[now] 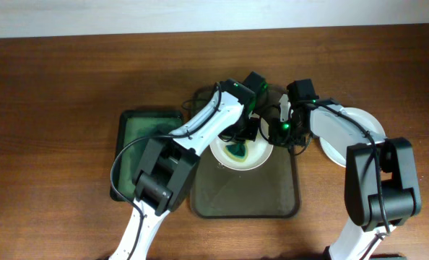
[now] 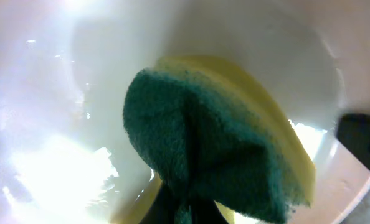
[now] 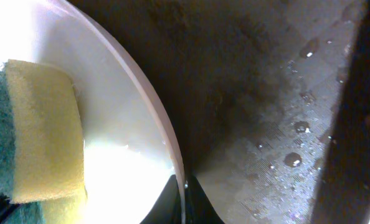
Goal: Clean dirty plates on tray and stack at the side
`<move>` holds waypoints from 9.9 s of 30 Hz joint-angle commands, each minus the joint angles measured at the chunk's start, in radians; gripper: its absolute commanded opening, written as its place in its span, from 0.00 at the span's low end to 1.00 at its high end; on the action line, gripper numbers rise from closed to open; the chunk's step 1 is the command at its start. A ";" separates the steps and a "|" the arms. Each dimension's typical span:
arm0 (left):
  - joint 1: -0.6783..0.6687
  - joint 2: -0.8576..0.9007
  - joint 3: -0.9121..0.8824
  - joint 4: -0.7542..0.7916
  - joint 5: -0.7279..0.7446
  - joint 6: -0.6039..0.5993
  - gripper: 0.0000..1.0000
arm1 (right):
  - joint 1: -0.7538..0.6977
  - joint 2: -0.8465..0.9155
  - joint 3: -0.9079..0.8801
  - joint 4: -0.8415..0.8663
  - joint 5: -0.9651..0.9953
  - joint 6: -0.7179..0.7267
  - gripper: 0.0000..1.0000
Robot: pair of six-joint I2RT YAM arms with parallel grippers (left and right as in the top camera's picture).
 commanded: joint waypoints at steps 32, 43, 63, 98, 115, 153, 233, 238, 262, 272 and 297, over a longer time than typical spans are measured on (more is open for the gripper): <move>0.412 -0.455 -0.264 -0.227 -0.296 -0.028 0.64 | 0.005 0.002 -0.002 0.085 -0.005 -0.223 0.15; 0.412 -0.710 -0.264 -0.179 -0.412 0.005 1.00 | 0.005 -0.409 0.003 -0.101 0.241 -0.152 0.04; 0.412 -0.710 -0.264 -0.179 -0.412 0.005 0.99 | 0.573 -0.470 0.003 -0.221 1.321 -0.039 0.04; 0.412 -0.710 -0.264 -0.179 -0.412 0.005 1.00 | -0.423 -0.507 0.051 -0.179 0.069 0.050 0.04; 0.412 -0.710 -0.264 -0.179 -0.412 0.005 1.00 | -0.327 -0.890 0.123 -0.356 -0.171 -0.070 0.79; 0.417 -0.710 -0.264 -0.179 -0.409 0.005 1.00 | -0.101 -1.909 -1.172 0.584 0.369 -0.264 0.98; 0.543 -2.361 -1.970 1.065 -0.435 0.163 0.99 | -0.101 -1.909 -1.172 0.584 0.369 -0.264 0.98; 0.543 -2.361 -1.970 1.065 -0.435 0.163 1.00 | -0.101 -1.909 -1.172 0.584 0.369 -0.264 0.98; 0.543 -2.361 -1.970 1.065 -0.435 0.163 1.00 | -0.101 -1.909 -1.172 0.584 0.369 -0.264 0.98; 0.543 -2.361 -1.970 1.065 -0.435 0.163 0.99 | -0.101 -1.909 -1.172 0.584 0.369 -0.264 0.98; 0.543 -2.361 -1.970 1.065 -0.435 0.163 0.99 | -0.101 -1.909 -1.172 0.584 0.369 -0.264 0.98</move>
